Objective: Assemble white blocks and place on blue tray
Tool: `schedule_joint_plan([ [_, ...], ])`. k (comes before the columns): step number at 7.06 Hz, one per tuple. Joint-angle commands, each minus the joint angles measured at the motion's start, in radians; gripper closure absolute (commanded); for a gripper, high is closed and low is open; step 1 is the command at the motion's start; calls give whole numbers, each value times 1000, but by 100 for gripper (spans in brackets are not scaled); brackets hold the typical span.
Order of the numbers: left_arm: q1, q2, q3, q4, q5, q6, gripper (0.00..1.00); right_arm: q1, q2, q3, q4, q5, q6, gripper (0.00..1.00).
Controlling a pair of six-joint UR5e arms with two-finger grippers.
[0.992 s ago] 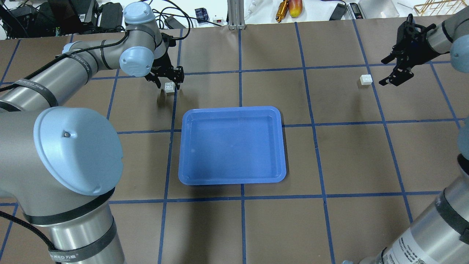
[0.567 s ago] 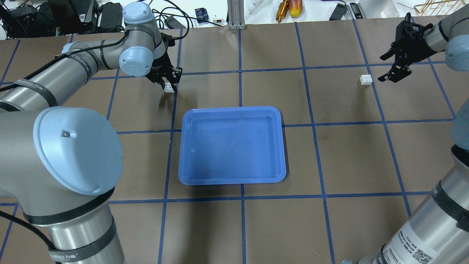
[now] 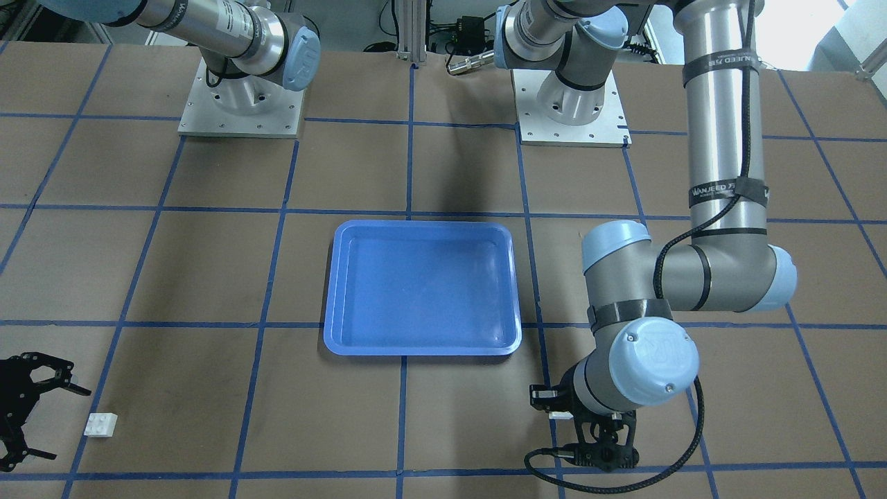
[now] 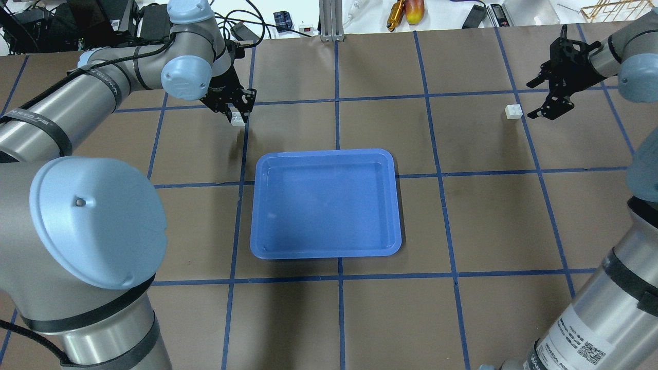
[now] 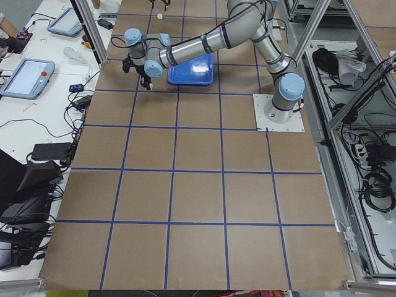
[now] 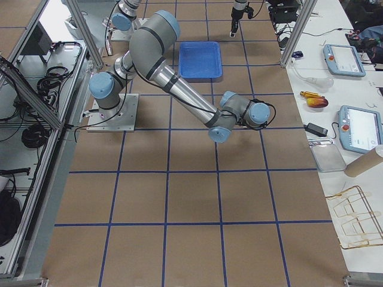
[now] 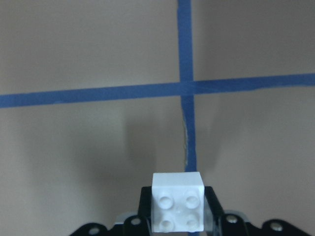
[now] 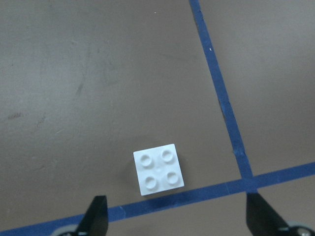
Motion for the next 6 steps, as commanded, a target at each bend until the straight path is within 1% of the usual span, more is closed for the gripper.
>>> schedule_joint_plan([
  [1, -151, 136, -141, -10, -7, -214, 90, 2, 17, -1, 55, -21, -16, 1],
  [2, -236, 180, -214, 39, -1, -273, 90, 11, 8, -4, 60, -57, -40, 1],
  [3, -285, 204, -283, 96, -2, -324, 90, 14, 15, -10, 52, -79, -66, 1],
  [4, -307, 212, -343, 189, -5, -356, 90, 14, 24, -28, 55, -81, -89, 1],
  [5, -315, 224, -409, 216, -5, -358, 90, 15, 38, -38, 60, -76, -89, 1],
  [6, -309, 221, -442, 274, -7, -349, 90, 24, 41, -38, 55, -72, -89, 1],
])
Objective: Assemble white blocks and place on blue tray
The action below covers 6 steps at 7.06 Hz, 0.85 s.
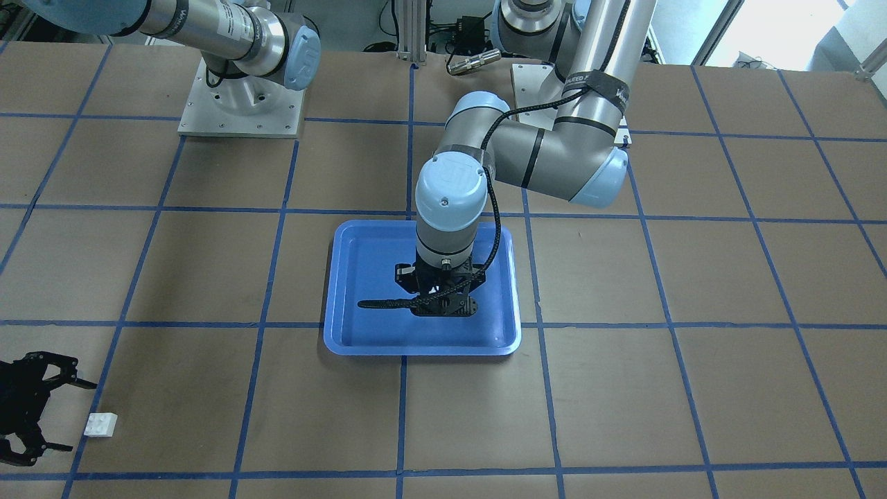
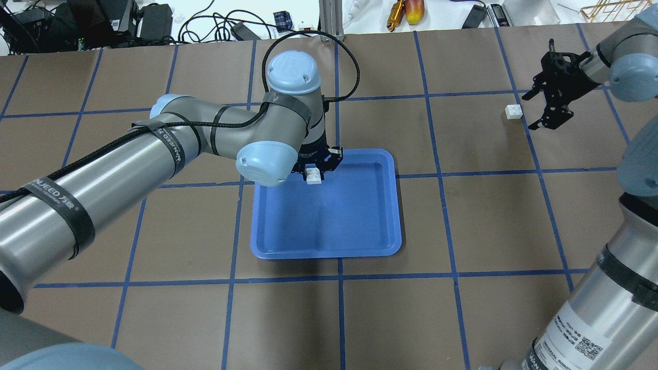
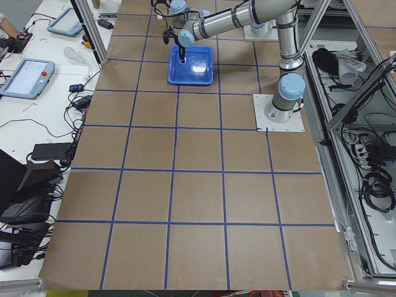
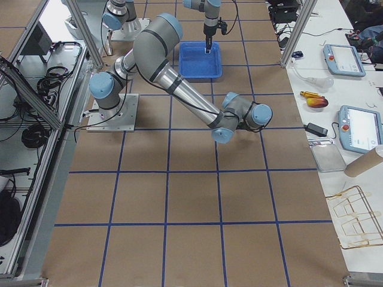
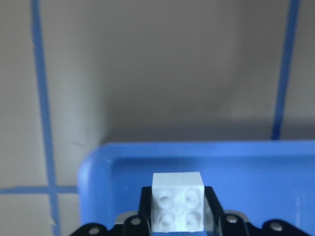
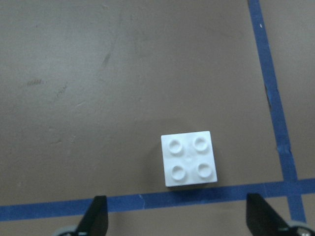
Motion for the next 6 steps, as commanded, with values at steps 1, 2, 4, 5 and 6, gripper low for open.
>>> schedule_joint_plan([
  [1, -1, 2, -70, 86, 2, 5, 90, 15, 8, -5, 3, 7, -4, 2],
  [2, -1, 4, -84, 86, 0, 5, 90, 20, 8, -5, 6, 7, -2, 2],
  [4, 6, -17, -87, 87, -2, -11, 90, 18, 8, -5, 5, -1, -2, 13],
  [5, 2, -19, -89, 86, -5, -14, 89, 20, 7, -7, 5, -3, 2, 28],
  [6, 2, -22, -95, 84, -6, -15, 87, 20, 7, -7, 3, -4, 4, 40],
])
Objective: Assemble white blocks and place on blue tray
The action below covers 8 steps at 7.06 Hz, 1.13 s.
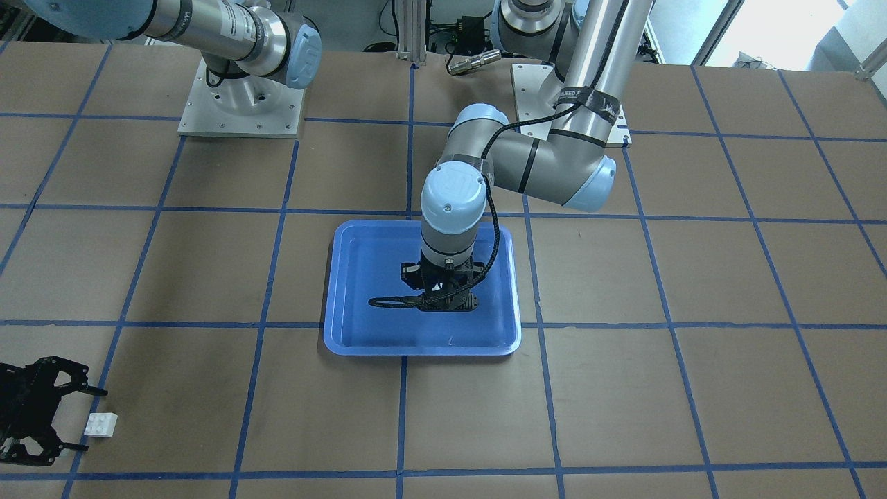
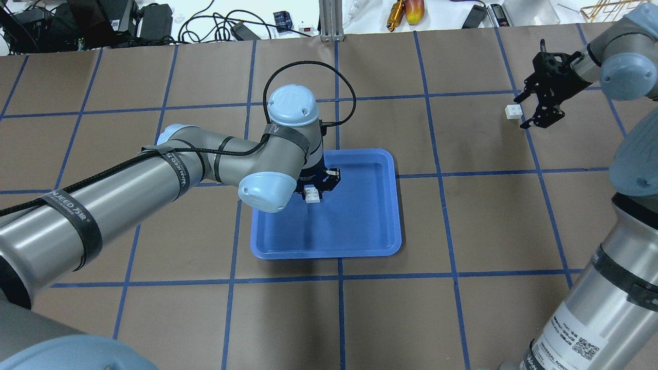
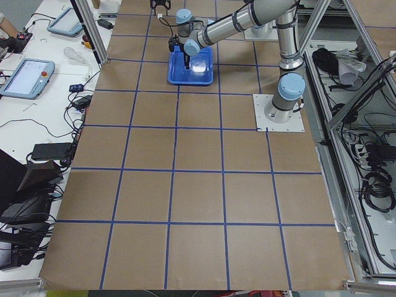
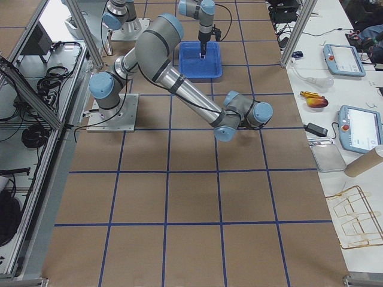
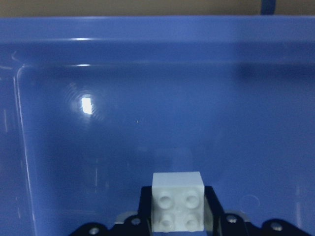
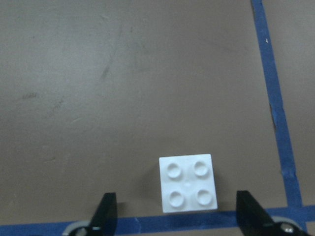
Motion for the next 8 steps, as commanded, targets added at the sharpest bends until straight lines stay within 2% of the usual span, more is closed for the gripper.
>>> schedule_joint_plan([
  [1, -3, -4, -10, -2, -2, -4, 77, 4, -1, 0, -1, -1, 3, 46],
  [2, -4, -6, -13, -5, -4, -2, 41, 4, -2, 0, -1, -4, 4, 63],
  [3, -4, -9, -13, -3, -10, -1, 26, 4, -8, -2, 0, -11, 4, 90],
  [4, -4, -9, -13, -5, -33, -1, 26, 10, -10, -14, 8, -56, 7, 100],
  [6, -3, -3, -6, 2, -34, 2, 22, 24, -52, -39, 130, -45, 9, 100],
  [8, 13, 20, 5, -3, -44, 16, 19, 72, -96, -36, 199, -13, 10, 100],
])
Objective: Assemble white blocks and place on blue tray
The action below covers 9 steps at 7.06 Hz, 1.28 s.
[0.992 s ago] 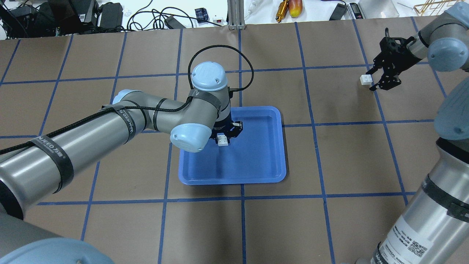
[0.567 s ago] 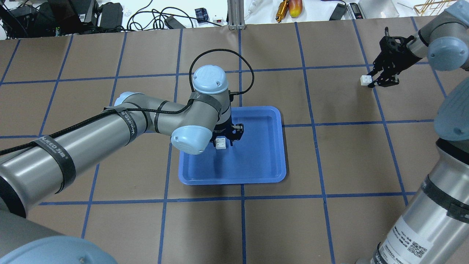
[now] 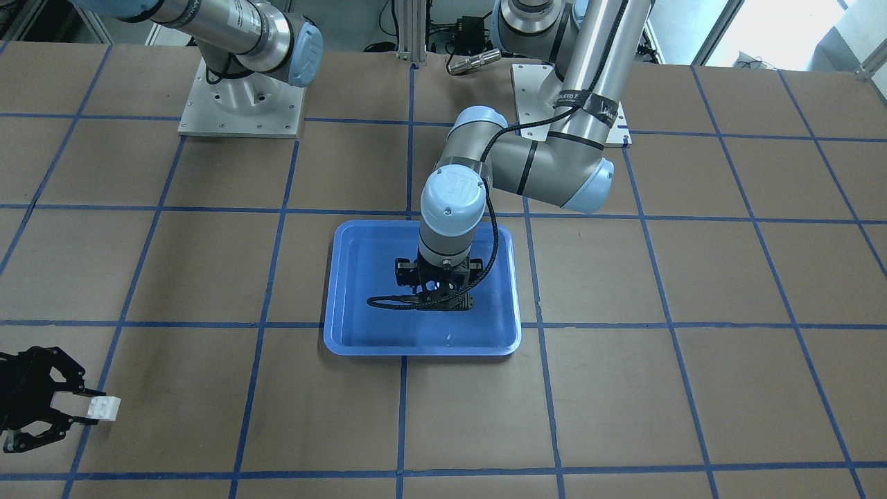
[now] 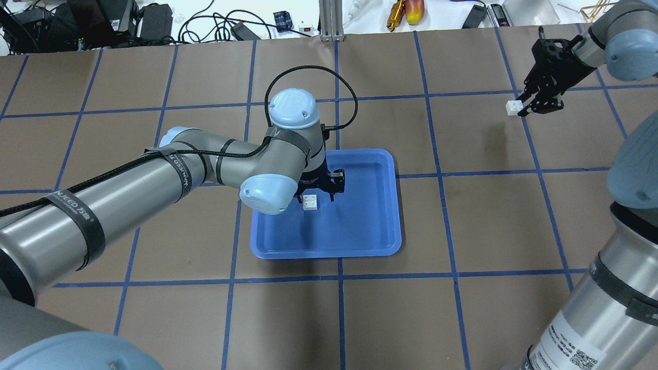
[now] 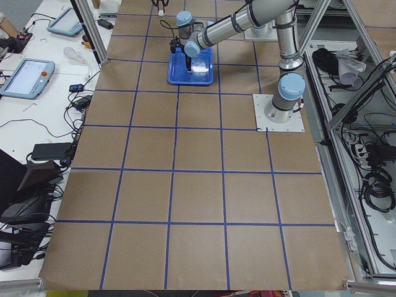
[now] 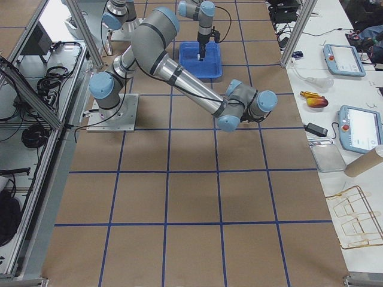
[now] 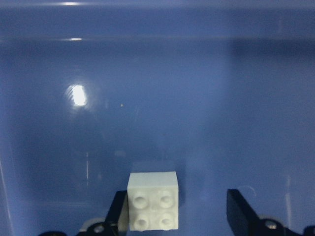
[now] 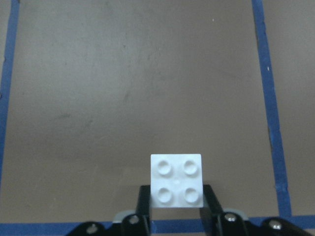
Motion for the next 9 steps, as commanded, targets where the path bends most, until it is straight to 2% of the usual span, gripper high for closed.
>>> schedule_joint_plan([
  [1, 64, 32, 8, -18, -29, 21, 19, 47, -46, 8, 93, 62, 20, 100],
  [2, 104, 55, -3, -30, -23, 100, 35, 80, -57, 14, 99, 65, 81, 100],
  [4, 118, 89, -18, -85, -17, 154, 79, 191, -95, 48, 104, 93, 214, 100],
  [5, 116, 86, -35, -84, -29, 154, 94, 258, -129, 77, 90, 91, 295, 100],
  [6, 116, 85, -50, -84, -31, 156, 100, 316, -164, 111, 85, 93, 355, 100],
  [7, 118, 85, -67, -70, -31, 159, 100, 356, -210, 148, 67, 93, 369, 100],
  [8, 121, 77, -69, -66, -34, 174, 100, 390, -248, 222, 3, 88, 386, 100],
  [9, 127, 69, -66, -65, -36, 180, 100, 409, -288, 325, -120, 91, 456, 100],
])
